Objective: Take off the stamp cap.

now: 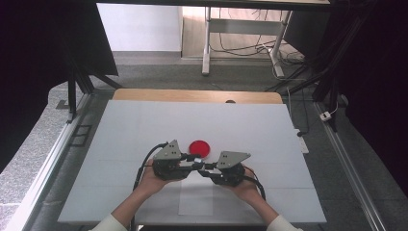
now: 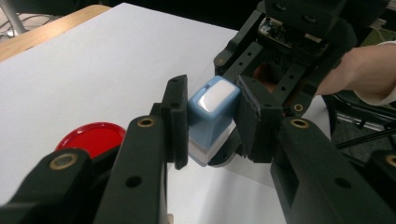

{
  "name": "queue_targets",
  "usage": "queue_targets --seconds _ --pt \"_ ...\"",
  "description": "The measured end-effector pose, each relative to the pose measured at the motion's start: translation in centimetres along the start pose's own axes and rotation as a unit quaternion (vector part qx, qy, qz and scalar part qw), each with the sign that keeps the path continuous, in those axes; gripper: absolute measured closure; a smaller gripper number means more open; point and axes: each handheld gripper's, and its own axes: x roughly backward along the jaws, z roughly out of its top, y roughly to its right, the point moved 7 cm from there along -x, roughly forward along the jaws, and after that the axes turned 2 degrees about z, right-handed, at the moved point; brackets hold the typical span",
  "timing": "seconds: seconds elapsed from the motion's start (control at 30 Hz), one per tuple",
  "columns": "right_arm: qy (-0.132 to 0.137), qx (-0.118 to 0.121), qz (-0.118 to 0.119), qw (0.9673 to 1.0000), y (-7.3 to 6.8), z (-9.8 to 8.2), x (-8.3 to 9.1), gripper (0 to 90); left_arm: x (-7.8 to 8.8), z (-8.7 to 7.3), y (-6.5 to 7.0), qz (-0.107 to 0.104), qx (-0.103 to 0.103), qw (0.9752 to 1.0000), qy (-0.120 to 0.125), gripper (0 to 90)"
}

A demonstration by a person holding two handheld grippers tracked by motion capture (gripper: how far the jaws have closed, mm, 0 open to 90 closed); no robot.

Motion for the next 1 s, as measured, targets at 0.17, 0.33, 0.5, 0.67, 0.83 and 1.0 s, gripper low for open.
queue_targets --seconds 0.17,0.33,0.5,0.67,0.83,1.0 --pt "0.008 -0.005 0.014 0.9998 -0.02 -0.01 0.12 74.1 0.01 0.04 0.09 -0.004 -0.007 1.0000 0.005 65.5" --pt "0.018 -0.008 0.021 0.9996 -0.08 0.14 0.22 74.1 -0.17 -0.06 0.04 0.001 -0.010 0.9999 0.002 61.2" --pt "0.017 -0.011 0.024 0.9995 -0.03 0.06 0.20 74.1 -0.17 -0.01 0.14 -0.003 -0.012 0.9999 0.004 65.4" --pt "0.019 -0.018 0.031 0.9992 -0.02 0.06 0.25 73.7 -0.08 0.03 0.34 -0.005 -0.021 0.9997 0.006 67.1" --pt "0.022 -0.037 0.038 0.9984 0.19 -0.02 0.22 65.9 -0.11 0.00 0.44 0.003 -0.028 0.9996 0.003 74.6" --pt "0.017 -0.034 0.040 0.9984 0.20 -0.12 0.25 66.6 -0.18 -0.05 0.50 0.000 -0.030 0.9995 0.001 74.6"
